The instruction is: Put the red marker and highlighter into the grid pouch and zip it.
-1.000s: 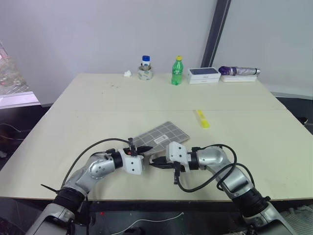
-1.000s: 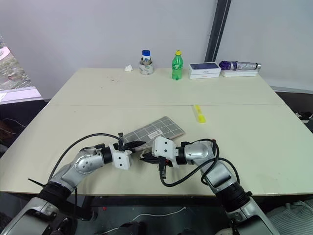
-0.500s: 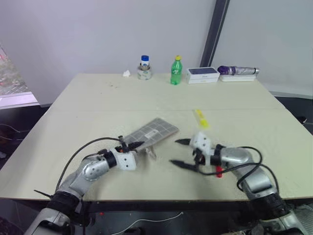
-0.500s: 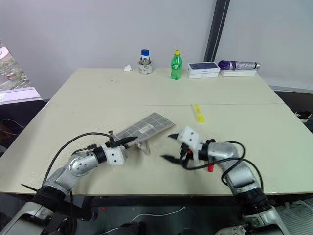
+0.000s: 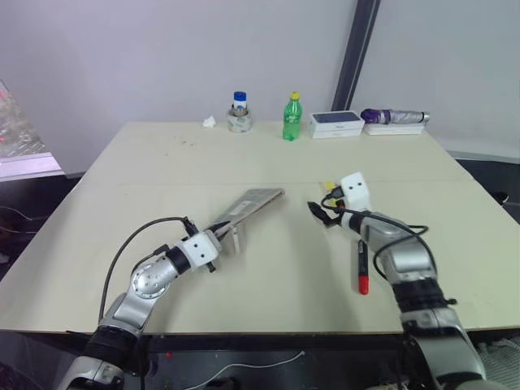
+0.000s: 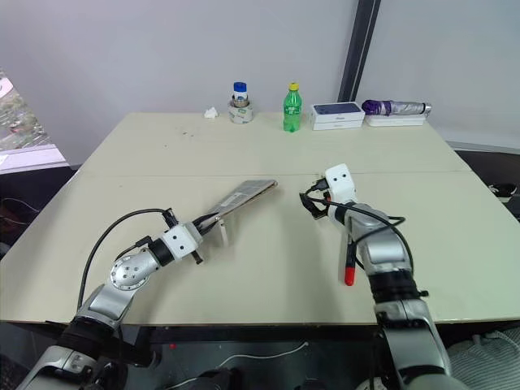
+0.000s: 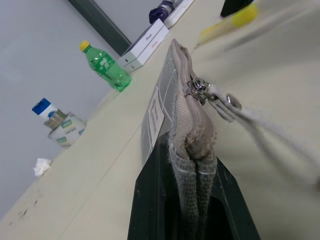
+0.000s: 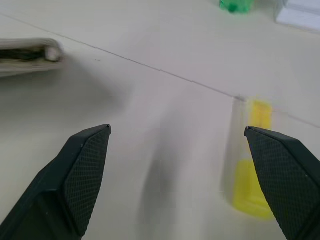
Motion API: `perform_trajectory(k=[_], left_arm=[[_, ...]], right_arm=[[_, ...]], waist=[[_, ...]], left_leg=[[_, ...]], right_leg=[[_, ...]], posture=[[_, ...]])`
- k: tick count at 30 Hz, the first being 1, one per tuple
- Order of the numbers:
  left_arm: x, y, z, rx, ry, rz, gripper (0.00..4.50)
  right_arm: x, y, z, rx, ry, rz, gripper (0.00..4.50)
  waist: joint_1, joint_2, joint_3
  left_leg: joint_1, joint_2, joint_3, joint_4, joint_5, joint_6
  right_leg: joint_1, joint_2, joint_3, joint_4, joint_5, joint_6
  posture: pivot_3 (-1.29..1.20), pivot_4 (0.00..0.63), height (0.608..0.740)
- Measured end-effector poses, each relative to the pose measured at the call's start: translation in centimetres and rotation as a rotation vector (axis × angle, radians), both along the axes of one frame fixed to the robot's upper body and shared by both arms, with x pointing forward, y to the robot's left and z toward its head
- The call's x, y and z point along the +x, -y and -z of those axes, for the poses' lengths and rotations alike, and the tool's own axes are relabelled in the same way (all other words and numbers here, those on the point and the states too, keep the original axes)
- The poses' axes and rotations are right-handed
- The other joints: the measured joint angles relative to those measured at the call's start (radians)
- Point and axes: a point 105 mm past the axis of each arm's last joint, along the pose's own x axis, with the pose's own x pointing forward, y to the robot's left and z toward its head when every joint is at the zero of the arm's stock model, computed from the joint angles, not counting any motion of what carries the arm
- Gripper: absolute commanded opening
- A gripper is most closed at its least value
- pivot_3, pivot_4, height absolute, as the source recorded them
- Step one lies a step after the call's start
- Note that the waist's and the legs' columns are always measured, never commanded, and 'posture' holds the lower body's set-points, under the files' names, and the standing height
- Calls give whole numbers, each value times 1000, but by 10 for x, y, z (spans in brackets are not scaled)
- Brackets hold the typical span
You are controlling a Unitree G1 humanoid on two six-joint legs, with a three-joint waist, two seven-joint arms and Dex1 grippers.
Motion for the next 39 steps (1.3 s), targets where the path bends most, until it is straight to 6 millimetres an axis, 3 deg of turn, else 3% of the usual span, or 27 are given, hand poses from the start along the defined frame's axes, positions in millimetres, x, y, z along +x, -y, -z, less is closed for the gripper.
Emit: perform_trajectory(k=[5, 9, 13, 16, 20, 21, 24, 28, 33, 39], left_arm=[[-1, 2, 0, 5, -3, 10, 0], [-2, 5, -2, 19, 11, 16, 0], [-4, 7, -5, 20, 22, 21, 0], [-4, 7, -4, 20, 16, 18, 0], [-4, 6, -4, 19, 13, 13, 0], [-4, 6, -4, 19, 13, 13, 0], [-4, 6, -5, 16, 14, 13, 0], [-3, 7, -9, -26, 14, 14, 0], [-6, 12, -19, -185, -33, 73, 0], [-7, 5, -23, -238, -80, 103, 0]], right_arm=[[24, 20, 1, -58, -30, 130, 4443], [31, 30, -1, -75, -29, 193, 4443], [28, 37, 21, 2, -129, 230, 4443], [28, 37, 22, 39, -153, 227, 3197], [27, 35, 22, 41, -155, 207, 1074], [28, 34, 21, 43, -151, 199, 876], [25, 29, 13, 63, -116, 119, 891], [11, 23, -14, 57, 6, -51, 891], [-35, -3, -33, -8, 94, -367, 891], [-68, -17, -37, -80, 81, -503, 891]], waist=[[-11, 0, 0], [-15, 0, 0], [-12, 0, 0], [-12, 0, 0], [-8, 0, 0], [-8, 0, 0], [-10, 1, 0], [-10, 1, 1], [-9, 1, 1], [-9, 1, 1]], left_leg=[[-1, 0, 0, -1, 0, 0], [-1, 1, 1, -2, 0, -1], [-1, 1, 1, -2, 0, -1], [0, 1, 1, -2, 0, 0], [0, 1, 1, -1, 0, 0], [0, 1, 1, -1, 0, 0], [-1, 1, 1, -2, 0, 0], [-1, 1, 1, -2, 0, 0], [-1, 2, 1, -1, 0, 0], [-1, 2, 0, 0, 0, 0]], right_leg=[[-1, 0, 0, 0, 0, 0], [-1, 0, 1, 0, 0, 0], [-1, 0, 1, 0, 0, 0], [-1, 0, 1, 0, 0, 0], [-1, 0, 1, 0, 0, 0], [-1, 0, 1, 0, 0, 0], [-2, 0, 1, 0, 0, 0], [-2, 0, 1, -1, 0, 0], [-1, 0, 1, -1, 0, 0], [0, 0, 1, -1, 0, 0]], posture=[[0, 150, 740], [0, 150, 740], [0, 150, 740], [0, 150, 740], [0, 150, 740], [0, 150, 740], [0, 150, 740], [0, 150, 740], [0, 150, 740], [0, 150, 740]])
